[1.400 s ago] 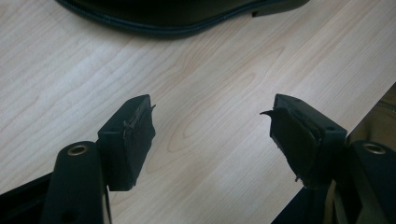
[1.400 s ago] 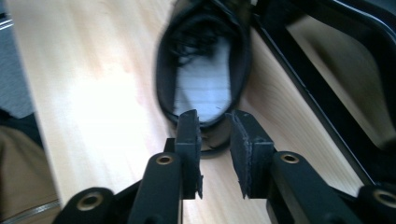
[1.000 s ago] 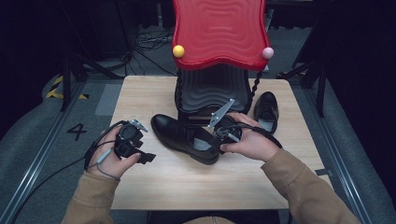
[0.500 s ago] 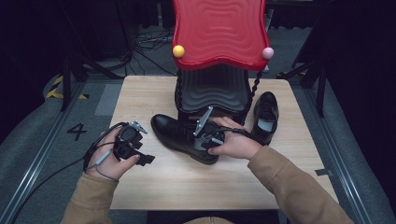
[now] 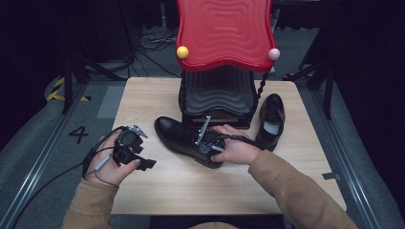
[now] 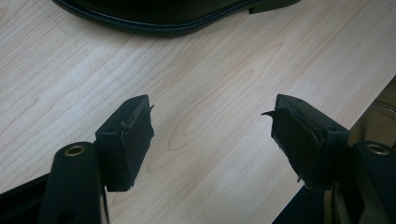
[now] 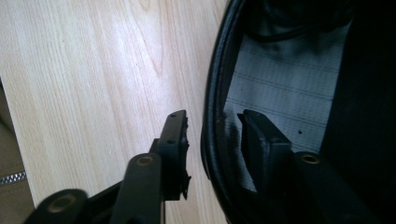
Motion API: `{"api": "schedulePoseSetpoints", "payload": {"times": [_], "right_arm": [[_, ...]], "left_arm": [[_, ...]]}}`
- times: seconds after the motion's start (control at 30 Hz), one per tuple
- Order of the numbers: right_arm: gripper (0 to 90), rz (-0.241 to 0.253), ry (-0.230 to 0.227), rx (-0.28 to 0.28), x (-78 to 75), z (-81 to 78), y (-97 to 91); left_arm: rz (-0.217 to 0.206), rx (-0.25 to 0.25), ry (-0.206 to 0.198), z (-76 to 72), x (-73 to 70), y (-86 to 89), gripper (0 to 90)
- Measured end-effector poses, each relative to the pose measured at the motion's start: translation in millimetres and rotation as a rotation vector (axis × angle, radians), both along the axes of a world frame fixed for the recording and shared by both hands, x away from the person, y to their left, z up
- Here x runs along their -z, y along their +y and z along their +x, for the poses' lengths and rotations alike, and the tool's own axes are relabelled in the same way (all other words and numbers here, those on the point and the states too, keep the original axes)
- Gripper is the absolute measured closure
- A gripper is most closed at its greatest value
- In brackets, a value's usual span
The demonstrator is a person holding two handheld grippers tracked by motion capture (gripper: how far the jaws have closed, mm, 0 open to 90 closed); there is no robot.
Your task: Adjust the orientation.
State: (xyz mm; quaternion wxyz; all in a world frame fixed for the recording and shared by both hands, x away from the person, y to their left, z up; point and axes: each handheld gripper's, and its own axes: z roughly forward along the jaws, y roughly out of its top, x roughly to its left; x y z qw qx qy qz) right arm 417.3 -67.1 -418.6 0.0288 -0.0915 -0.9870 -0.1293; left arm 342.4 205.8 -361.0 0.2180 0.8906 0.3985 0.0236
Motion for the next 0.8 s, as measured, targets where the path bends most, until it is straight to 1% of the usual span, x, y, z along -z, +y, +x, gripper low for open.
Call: {"api": "schedulePoseSetpoints", "payload": {"times": [0.03, 0.07, 0.1, 0.17, 0.2, 0.23, 0.3, 0.33, 0.43, 0.47, 0.5, 0.57, 0.63, 0.67, 0.7, 0.73, 0.77, 0.8], "right_arm": [[68.5, -0.006, -0.005, 0.009, 0.2, -0.6, 0.3], [71.5, -0.018, -0.017, 0.002, 0.5, 0.0, -0.1], [73.9, -0.02, -0.019, 0.006, 0.6, -0.2, -0.1], [80.1, -0.017, -0.007, -0.003, -0.2, -0.6, 0.9], [80.1, -0.017, -0.007, -0.003, -0.2, -0.6, 0.9], [84.7, -0.017, -0.006, -0.022, -0.8, -1.9, 2.2], [85.8, -0.025, -0.033, -0.055, -2.8, -8.1, 6.0], [85.9, -0.024, -0.04, -0.059, -3.3, -10.5, 6.9], [85.9, 0.003, -0.025, -0.049, -6.3, -20.6, 5.8], [85.9, 0.003, -0.025, -0.049, -6.3, -20.6, 5.8], [85.9, 0.009, -0.022, -0.041, -8.1, -24.4, 4.3], [85.8, 0.026, -0.022, -0.037, -14.3, -33.6, -1.8], [85.9, 0.045, -0.015, -0.018, -20.9, -43.2, -9.4], [85.8, 0.066, -0.012, -0.017, -24.3, -48.3, -15.0], [85.6, 0.075, -0.004, -0.002, -28.3, -54.7, -20.9], [85.6, 0.075, -0.004, -0.002, -28.3, -54.7, -20.9], [85.5, 0.086, 0.003, 0.009, -31.1, -60.9, -27.2], [85.0, 0.093, 0.012, 0.033, -34.7, -70.7, -37.1]], "left_arm": [[0.001, 0.001, 0.002, 0.0, 0.1, 0.2, 29.9], [0.0, -0.002, 0.003, -0.1, 0.3, 0.1, 29.9], [0.0, -0.001, 0.003, 0.0, 0.4, 0.1, 29.9], [0.002, 0.001, 0.003, 0.3, 0.8, 0.2, 29.7], [0.002, 0.001, 0.003, 0.3, 0.8, 0.2, 29.7], [0.001, 0.002, 0.003, 0.4, 0.8, 0.6, 29.7], [-0.001, -0.002, 0.002, 0.5, 0.8, 1.2, 29.7], [-0.001, -0.003, 0.001, 0.5, 0.7, 1.5, 29.7], [-0.005, -0.001, 0.001, 1.0, 0.4, 2.4, 29.7], [-0.005, -0.001, 0.001, 1.0, 0.4, 2.4, 29.7], [-0.006, -0.004, -0.001, 1.3, 0.4, 2.4, 29.7], [-0.005, -0.002, 0.001, 2.4, 0.2, 2.1, 29.7], [-0.002, -0.001, 0.004, 3.5, 0.3, 0.6, 29.7], [-0.001, 0.001, 0.002, 4.2, 0.5, -0.6, 29.7], [0.001, 0.007, 0.002, 4.9, 0.3, -1.8, 29.7], [0.001, 0.007, 0.002, 4.9, 0.3, -1.8, 29.7], [0.0, 0.009, 0.003, 5.3, 0.2, -2.9, 29.7], [0.004, 0.012, 0.005, 6.1, 0.1, -4.7, 29.7]]}}
